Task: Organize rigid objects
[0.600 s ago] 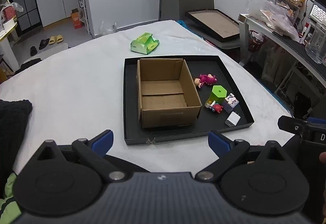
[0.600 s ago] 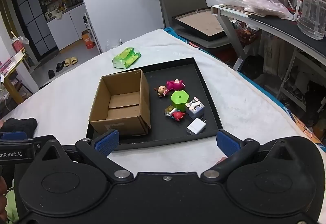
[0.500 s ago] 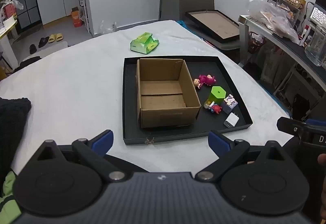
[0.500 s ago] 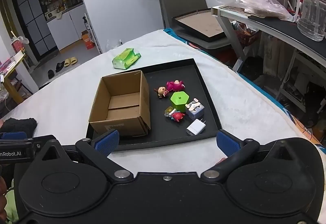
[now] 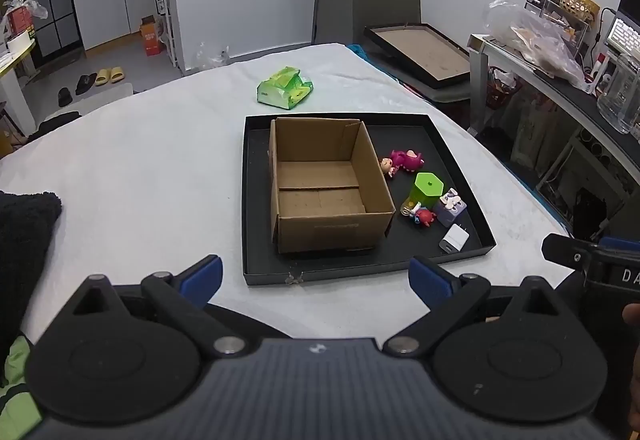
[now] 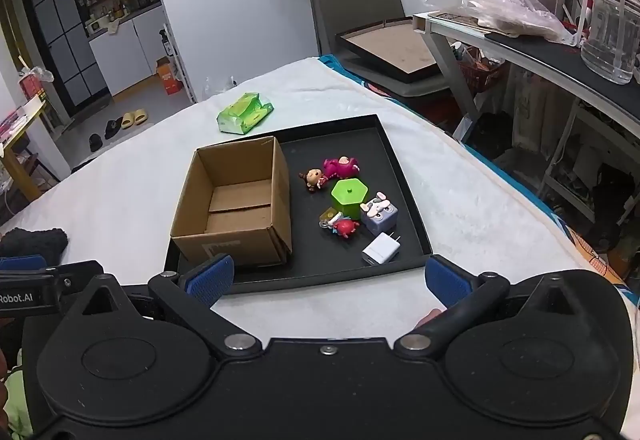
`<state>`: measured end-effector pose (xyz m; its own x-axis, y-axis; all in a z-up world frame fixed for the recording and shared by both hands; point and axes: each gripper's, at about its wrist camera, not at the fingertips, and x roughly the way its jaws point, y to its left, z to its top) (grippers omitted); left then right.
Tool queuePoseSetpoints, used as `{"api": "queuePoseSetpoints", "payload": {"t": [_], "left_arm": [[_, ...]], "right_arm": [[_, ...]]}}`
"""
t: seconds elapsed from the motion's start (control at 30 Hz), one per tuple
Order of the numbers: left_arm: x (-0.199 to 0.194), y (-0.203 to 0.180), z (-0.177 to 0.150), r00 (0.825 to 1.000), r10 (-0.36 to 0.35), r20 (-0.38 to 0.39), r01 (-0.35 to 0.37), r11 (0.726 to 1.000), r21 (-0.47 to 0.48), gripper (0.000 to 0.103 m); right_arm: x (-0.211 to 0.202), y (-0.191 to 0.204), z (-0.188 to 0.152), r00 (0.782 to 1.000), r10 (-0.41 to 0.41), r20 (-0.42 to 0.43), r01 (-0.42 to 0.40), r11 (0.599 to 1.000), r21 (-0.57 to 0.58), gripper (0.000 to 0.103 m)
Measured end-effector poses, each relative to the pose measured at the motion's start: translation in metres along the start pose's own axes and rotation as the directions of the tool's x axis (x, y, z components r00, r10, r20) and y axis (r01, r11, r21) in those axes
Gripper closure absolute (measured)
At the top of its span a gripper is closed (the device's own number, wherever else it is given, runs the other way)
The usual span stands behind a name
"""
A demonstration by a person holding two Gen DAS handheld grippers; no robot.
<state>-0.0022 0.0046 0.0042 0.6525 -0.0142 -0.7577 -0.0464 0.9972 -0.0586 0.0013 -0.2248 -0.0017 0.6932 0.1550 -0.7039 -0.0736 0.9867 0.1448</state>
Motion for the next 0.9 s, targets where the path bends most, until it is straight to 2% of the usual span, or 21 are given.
{"api": "queuePoseSetpoints", "payload": {"t": [0.9], "left_arm": [[-0.0024,0.0025,-0.0003,1.000,-0.017,0.013,0.017,1.000,-0.009,0.004]], "right_arm": [[-0.0067,0.0018,0.0008,1.000,-0.007,0.005,0.007,1.000,-0.006,0.000]]}}
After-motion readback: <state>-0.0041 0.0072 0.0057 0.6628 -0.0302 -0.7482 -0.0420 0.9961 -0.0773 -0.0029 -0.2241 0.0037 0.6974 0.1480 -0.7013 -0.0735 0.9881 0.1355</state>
